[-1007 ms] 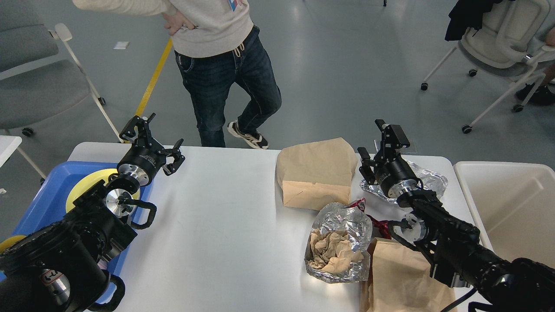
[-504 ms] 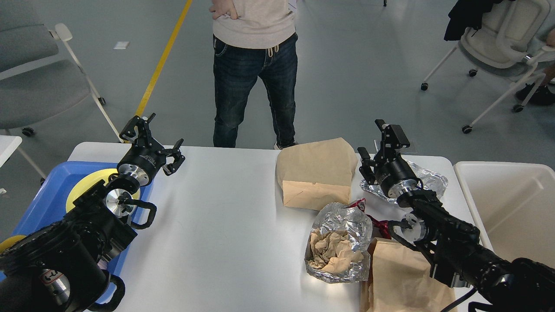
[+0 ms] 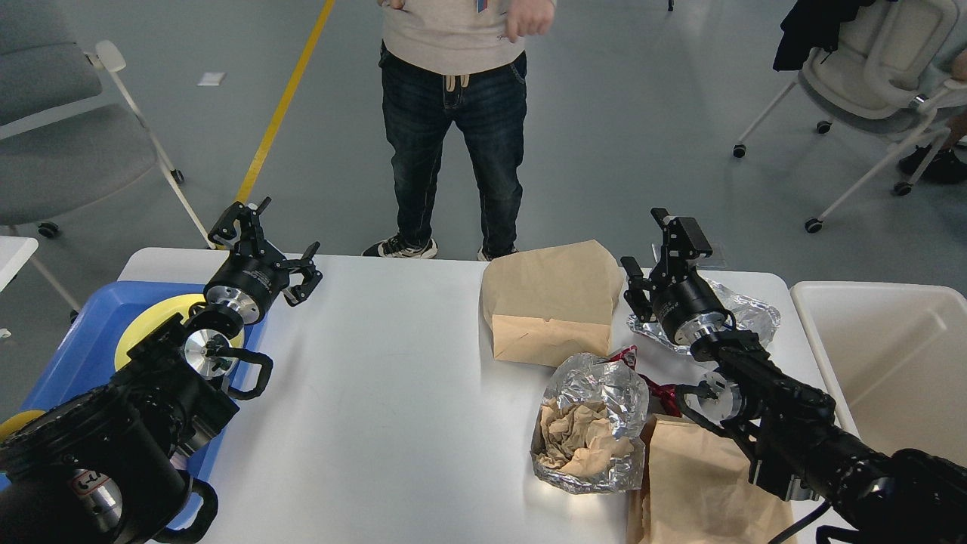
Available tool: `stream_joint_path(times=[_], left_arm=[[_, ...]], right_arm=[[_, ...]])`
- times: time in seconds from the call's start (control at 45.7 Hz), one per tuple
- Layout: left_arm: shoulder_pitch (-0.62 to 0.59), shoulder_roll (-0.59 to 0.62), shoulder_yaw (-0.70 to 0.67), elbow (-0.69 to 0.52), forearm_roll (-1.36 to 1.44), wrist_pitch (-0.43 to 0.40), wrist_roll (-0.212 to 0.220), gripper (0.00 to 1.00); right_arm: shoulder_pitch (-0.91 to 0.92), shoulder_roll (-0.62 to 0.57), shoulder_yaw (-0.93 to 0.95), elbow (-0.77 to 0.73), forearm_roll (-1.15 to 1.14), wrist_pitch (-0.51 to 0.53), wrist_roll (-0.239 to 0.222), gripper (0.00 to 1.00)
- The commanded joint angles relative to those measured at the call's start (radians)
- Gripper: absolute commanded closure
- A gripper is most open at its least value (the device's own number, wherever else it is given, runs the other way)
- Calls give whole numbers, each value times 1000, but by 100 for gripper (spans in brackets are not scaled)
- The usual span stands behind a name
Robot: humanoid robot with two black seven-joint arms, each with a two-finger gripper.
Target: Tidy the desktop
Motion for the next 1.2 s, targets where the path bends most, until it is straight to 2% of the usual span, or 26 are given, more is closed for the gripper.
stream_joint_path(times=[0.0,0.416,1.182], left_arm=[[0,0,0,0,0,0,0,4],[0,0,0,1,0,0,0,4],[0,0,0,0,0,0,0,4]], right_arm=[[18,-17,-1,-5,0,-5,-1,0],[32,-167,13,-7,0,-5,-1,0],[26,-160,13,-8,1,-1,-2,0]])
